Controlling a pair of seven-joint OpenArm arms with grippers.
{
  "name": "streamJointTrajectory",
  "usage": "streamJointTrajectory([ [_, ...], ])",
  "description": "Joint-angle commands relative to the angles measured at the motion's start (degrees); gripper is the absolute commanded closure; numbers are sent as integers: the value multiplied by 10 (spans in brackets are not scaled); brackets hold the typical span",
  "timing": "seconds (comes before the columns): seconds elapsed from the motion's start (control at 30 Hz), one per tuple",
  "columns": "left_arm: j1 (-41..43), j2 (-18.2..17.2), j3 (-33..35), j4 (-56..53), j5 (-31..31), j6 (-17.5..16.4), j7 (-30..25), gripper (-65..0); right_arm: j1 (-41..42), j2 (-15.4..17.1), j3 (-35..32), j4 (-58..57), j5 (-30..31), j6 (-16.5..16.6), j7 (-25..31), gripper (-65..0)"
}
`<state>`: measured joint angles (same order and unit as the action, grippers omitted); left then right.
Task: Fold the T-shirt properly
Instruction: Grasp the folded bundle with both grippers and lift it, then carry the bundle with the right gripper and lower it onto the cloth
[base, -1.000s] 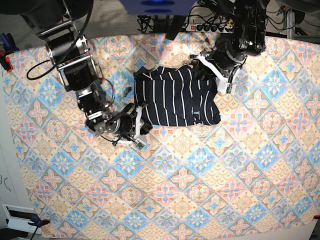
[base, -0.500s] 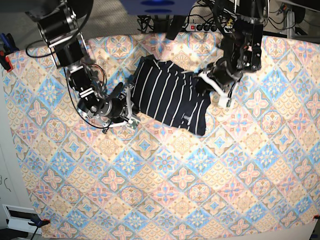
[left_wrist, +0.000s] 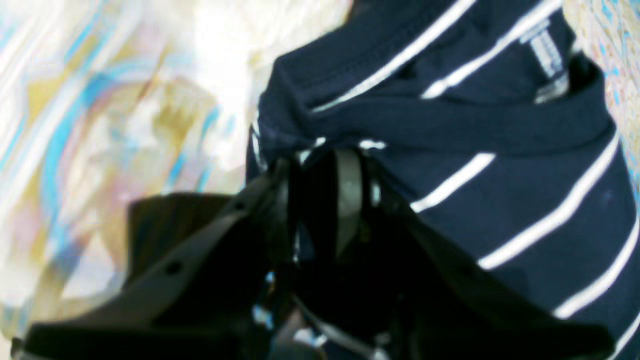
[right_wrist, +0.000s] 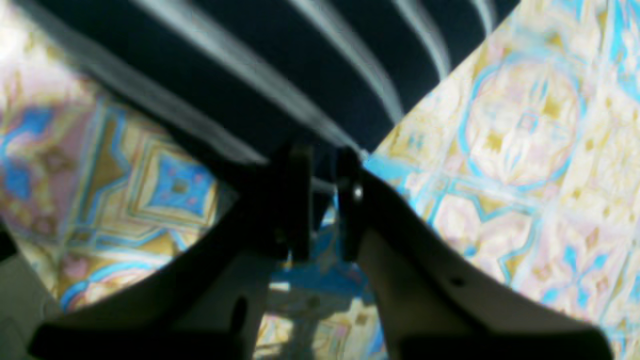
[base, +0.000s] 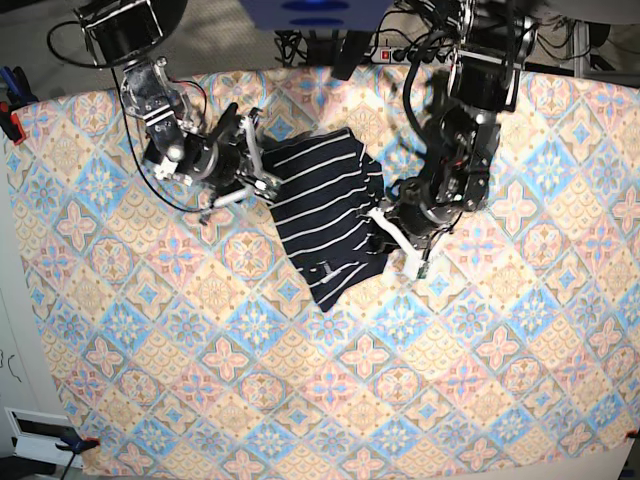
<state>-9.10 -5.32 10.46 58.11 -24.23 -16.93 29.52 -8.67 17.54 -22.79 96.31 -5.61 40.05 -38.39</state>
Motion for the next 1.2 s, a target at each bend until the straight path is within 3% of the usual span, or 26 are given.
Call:
streamJointTrajectory([
  [0.0, -20, 9, 11, -20, 22, 14, 16, -101, -4, 3, 7, 25, 6, -1, 11, -86],
  [0.27, -85, 42, 50, -86, 28, 14, -34, -100, -49, 12, 20, 89, 6, -1, 10, -86],
  [0.37, -74, 38, 47, -33, 26, 14, -28, -100, -49, 13, 35, 118, 8, -1, 10, -86],
  [0.53, -11, -11, 28, 136, 23, 15, 32, -100, -46, 9, 47, 145, 8, -1, 12, -86],
  [0.87, 200, -40, -154, 429, 24, 15, 121, -100, 1, -113, 19, 136, 9, -1, 10, -86],
  [1.03, 296, -34, -204, 495, 23, 15, 125, -100, 31, -172, 18, 72, 9, -1, 10, -86],
  [1.17, 339, -15, -230, 497, 23, 15, 125, -100, 58, -197, 20, 7, 9, -1, 11, -80],
])
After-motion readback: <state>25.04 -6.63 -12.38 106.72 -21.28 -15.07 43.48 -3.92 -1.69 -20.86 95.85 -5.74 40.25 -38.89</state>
